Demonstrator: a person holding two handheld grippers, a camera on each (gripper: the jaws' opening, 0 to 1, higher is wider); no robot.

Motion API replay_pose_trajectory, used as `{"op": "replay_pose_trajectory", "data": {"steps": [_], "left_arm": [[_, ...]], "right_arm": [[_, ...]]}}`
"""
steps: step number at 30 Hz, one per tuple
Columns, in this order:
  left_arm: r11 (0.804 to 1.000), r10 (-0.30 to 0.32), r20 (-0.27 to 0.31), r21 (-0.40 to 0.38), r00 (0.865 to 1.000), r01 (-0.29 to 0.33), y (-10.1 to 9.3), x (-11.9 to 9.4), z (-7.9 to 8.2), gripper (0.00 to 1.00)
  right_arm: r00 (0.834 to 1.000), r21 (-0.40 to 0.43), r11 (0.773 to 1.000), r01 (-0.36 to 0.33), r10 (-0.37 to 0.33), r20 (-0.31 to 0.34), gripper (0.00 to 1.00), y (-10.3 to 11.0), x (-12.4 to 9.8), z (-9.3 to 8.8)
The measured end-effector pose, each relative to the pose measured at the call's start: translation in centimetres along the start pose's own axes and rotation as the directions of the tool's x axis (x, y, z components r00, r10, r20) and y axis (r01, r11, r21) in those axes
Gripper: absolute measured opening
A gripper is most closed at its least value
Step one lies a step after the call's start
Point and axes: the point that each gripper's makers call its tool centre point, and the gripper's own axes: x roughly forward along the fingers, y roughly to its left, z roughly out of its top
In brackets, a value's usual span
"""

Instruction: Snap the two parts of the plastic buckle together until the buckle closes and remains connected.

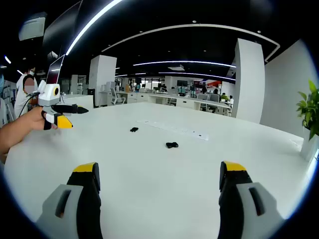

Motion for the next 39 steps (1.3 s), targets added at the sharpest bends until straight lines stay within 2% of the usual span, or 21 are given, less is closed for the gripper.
{"op": "replay_pose_trajectory", "data": {"steps": [14,24,27,39], "left_arm": [[1.0,0.003,-0.006,0.014,1.0,-0.003,-0.42,-0.17,-0.25,0.99],[1.0,0.027,-0.028,0.003,0.999,-0.027,0.05,-0.37,-0.56,0.99],[0.997,0.051,-0.049,0.056,0.997,-0.048,0.04,-0.32,-0.84,0.99],[0.999,0.024,-0.053,0.041,0.998,-0.022,-0.66,-0.23,-0.99,0.99]], "right_arm": [[1.0,0.004,1.0,0.003,-0.003,-0.005,1.0,0.06,-0.04,-0.24],[0.999,0.032,0.999,0.015,-0.014,-0.032,1.0,-0.13,-0.08,-0.7],[0.999,0.035,0.999,0.017,-0.016,-0.032,1.0,-0.2,-0.08,-0.72],[1.0,0.039,0.999,0.011,-0.01,-0.03,0.99,0.06,-0.02,-0.66]]}}
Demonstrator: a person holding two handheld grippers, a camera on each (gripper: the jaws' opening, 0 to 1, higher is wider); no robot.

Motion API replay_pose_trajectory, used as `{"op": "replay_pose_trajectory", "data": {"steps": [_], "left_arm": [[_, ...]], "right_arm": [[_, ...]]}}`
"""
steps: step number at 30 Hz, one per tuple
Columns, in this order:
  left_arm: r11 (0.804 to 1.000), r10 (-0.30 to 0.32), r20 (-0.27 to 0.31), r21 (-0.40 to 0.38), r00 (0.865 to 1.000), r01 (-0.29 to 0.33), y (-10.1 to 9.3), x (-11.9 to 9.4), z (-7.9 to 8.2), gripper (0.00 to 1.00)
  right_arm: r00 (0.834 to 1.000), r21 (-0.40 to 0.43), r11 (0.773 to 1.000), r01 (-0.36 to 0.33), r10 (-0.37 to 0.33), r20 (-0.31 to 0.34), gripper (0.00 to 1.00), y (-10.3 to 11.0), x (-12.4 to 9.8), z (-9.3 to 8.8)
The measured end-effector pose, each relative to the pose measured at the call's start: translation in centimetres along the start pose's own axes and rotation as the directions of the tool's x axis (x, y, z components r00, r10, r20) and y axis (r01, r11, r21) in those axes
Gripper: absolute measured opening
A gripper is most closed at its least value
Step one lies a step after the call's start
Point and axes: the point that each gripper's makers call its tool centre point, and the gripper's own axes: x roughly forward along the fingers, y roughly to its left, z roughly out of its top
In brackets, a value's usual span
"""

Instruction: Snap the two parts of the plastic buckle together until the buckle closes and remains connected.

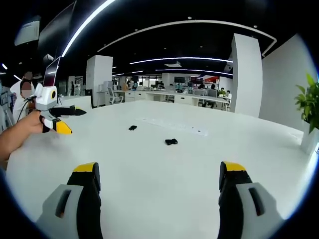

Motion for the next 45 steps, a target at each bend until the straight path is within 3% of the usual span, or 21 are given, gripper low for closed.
{"op": "replay_pose_trajectory", "data": {"steps": [12,17,20,23,29,35,45], "left_arm": [[1.0,0.012,-0.021,-0.017,1.0,-0.013,0.9,0.5,-0.7,0.99],[1.0,0.011,0.002,-0.026,1.0,-0.011,0.6,0.1,-0.3,0.99],[1.0,0.02,0.012,-0.005,1.0,-0.02,0.3,0.1,-0.2,0.99],[1.0,0.004,0.004,-0.012,1.0,-0.004,0.0,0.3,-0.4,0.99],[1.0,-0.011,-0.003,-0.017,1.0,0.011,-0.8,0.3,-0.6,0.99],[1.0,-0.007,0.017,-0.028,1.0,0.007,-0.4,0.0,-0.1,0.99],[1.0,-0.015,-0.023,-0.007,1.0,0.014,-0.4,0.5,-0.9,0.99]], "right_arm": [[1.0,0.03,0.999,0.032,-0.032,-0.001,0.97,-1.3,0.0,-0.4],[0.999,0.047,0.998,0.048,-0.048,-0.003,0.93,-1.4,-0.1,-0.8],[0.999,0.016,0.999,0.035,-0.035,-0.005,0.94,-0.8,-0.3,-0.4],[0.999,0.027,0.999,0.027,-0.028,0.032,0.94,-0.2,-0.5,0.5],[1.0,0.019,1.0,0.007,-0.007,-0.002,0.92,0.5,-0.1,-0.4],[1.0,-0.001,1.0,-0.005,0.005,0.014,0.91,1.0,-0.4,0.5],[0.999,0.028,0.999,-0.019,0.02,-0.032,0.89,1.2,0.1,-0.8]]}}
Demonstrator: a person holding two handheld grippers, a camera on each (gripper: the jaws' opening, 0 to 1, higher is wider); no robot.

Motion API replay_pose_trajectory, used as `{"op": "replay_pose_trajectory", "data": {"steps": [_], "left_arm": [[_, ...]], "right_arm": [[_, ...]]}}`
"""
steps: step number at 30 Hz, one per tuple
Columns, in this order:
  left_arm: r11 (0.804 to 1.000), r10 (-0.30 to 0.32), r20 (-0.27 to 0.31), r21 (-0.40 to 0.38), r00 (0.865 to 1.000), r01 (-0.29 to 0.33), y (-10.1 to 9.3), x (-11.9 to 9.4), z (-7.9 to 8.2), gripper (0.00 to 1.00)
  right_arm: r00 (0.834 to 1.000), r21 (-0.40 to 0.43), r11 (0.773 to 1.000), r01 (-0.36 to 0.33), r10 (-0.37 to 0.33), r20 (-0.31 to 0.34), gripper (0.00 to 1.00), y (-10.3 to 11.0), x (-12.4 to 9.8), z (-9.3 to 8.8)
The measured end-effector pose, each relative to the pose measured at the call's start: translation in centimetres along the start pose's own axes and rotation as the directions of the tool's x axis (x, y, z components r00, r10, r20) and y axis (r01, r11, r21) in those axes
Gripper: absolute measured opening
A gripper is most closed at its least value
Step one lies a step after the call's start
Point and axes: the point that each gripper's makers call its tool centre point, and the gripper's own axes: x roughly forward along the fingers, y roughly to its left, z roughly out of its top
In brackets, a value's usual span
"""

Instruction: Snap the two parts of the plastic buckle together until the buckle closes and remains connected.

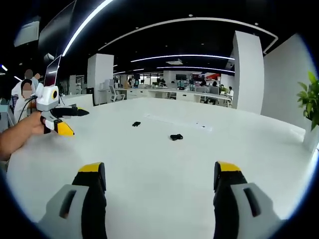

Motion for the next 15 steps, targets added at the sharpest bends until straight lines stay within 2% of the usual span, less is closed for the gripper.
{"op": "replay_pose_trajectory", "data": {"steps": [4,6,10,14,15], "left_arm": [[1.0,-0.022,-0.002,-0.011,1.0,0.022,-0.7,0.0,-0.2,0.99],[0.999,-0.043,-0.002,-0.019,0.999,0.042,-1.2,0.2,-0.1,0.99],[0.998,-0.06,-0.021,-0.017,0.998,0.06,-2.0,0.5,-0.1,0.99],[0.996,-0.075,0.002,-0.05,0.997,0.075,-1.9,0.4,0.5,0.99],[0.994,-0.065,0.001,-0.086,0.998,0.065,-1.4,0.6,0.6,0.99]], "right_arm": [[1.0,0.027,1.0,-0.001,0.001,-0.003,0.88,-0.3,0.1,0.0],[1.0,0.037,0.999,0.023,-0.023,0.008,0.9,-0.7,-0.1,0.3],[0.999,0.037,0.998,0.047,-0.047,0.01,0.86,-1.3,-0.4,0.5],[0.998,0.061,0.997,0.055,-0.055,0.003,0.85,-1.5,-0.4,0.4],[0.998,0.066,0.996,0.056,-0.056,0.003,0.85,-1.4,-0.4,0.4]]}}
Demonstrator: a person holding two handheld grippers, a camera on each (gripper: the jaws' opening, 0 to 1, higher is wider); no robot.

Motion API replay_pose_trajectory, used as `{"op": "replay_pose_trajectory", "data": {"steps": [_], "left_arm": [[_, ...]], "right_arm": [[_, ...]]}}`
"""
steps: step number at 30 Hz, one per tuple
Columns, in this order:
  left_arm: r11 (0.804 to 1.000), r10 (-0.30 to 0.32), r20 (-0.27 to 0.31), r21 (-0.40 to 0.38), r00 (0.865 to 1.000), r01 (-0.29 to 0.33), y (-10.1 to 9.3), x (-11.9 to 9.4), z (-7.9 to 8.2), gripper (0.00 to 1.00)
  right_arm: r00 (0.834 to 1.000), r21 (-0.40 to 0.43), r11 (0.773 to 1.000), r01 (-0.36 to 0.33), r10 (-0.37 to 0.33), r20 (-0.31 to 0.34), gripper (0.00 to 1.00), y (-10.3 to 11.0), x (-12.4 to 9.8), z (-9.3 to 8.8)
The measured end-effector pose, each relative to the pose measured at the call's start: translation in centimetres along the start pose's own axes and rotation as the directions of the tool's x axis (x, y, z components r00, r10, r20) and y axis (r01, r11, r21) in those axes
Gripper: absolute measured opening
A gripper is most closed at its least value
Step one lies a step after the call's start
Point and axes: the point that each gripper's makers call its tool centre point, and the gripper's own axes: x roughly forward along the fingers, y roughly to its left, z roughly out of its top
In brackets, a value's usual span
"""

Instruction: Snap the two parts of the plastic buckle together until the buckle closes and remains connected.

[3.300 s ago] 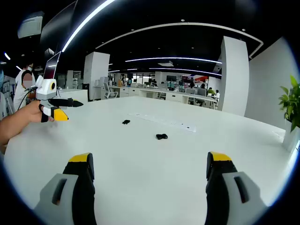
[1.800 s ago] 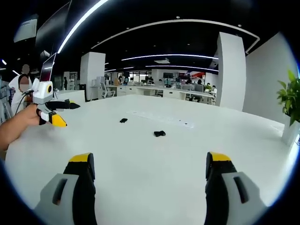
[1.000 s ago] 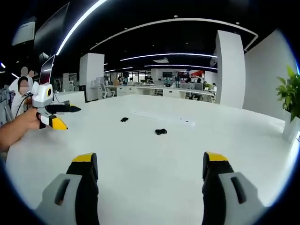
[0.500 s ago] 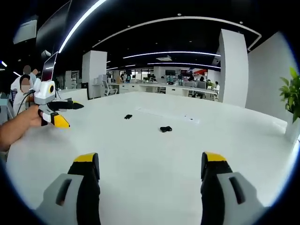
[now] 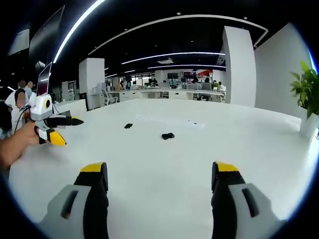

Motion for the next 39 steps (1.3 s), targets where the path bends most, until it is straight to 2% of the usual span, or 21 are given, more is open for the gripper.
{"op": "replay_pose_trajectory", "data": {"steps": [5,10,15,20,27,35,39], "left_arm": [[1.0,0.021,-0.011,0.007,1.0,-0.021,1.1,0.0,0.8,0.99],[1.0,0.011,-0.01,0.015,1.0,-0.011,1.0,0.8,1.4,0.99],[1.0,0.007,-0.029,0.012,1.0,-0.007,0.7,1.8,0.8,0.99],[1.0,0.003,-0.034,0.015,0.999,-0.003,0.4,2.3,0.5,0.99],[1.0,0.017,-0.042,0.019,0.999,-0.017,1.1,2.6,0.5,0.99],[1.0,0.021,-0.031,0.02,0.999,-0.02,2.6,3.7,1.8,0.99],[1.0,0.01,-0.028,0.013,1.0,-0.01,2.6,3.7,1.7,0.99]], "right_arm": [[0.999,0.0,1.0,-0.02,0.02,-0.027,0.84,0.7,0.5,-0.5],[0.999,-0.007,1.0,-0.02,0.019,-0.04,0.83,0.7,0.6,-0.8],[0.999,0.001,1.0,-0.02,0.02,-0.04,0.77,0.7,0.9,-0.5],[0.999,-0.012,1.0,-0.021,0.021,-0.043,0.77,0.4,1.6,-0.1],[0.998,-0.02,0.999,-0.03,0.029,-0.051,0.75,0.3,2.3,0.0],[0.998,-0.023,0.999,-0.03,0.029,-0.055,0.74,0.8,2.9,0.0],[0.998,-0.024,0.999,-0.024,0.023,-0.061,0.74,0.5,3.3,-0.2]]}}
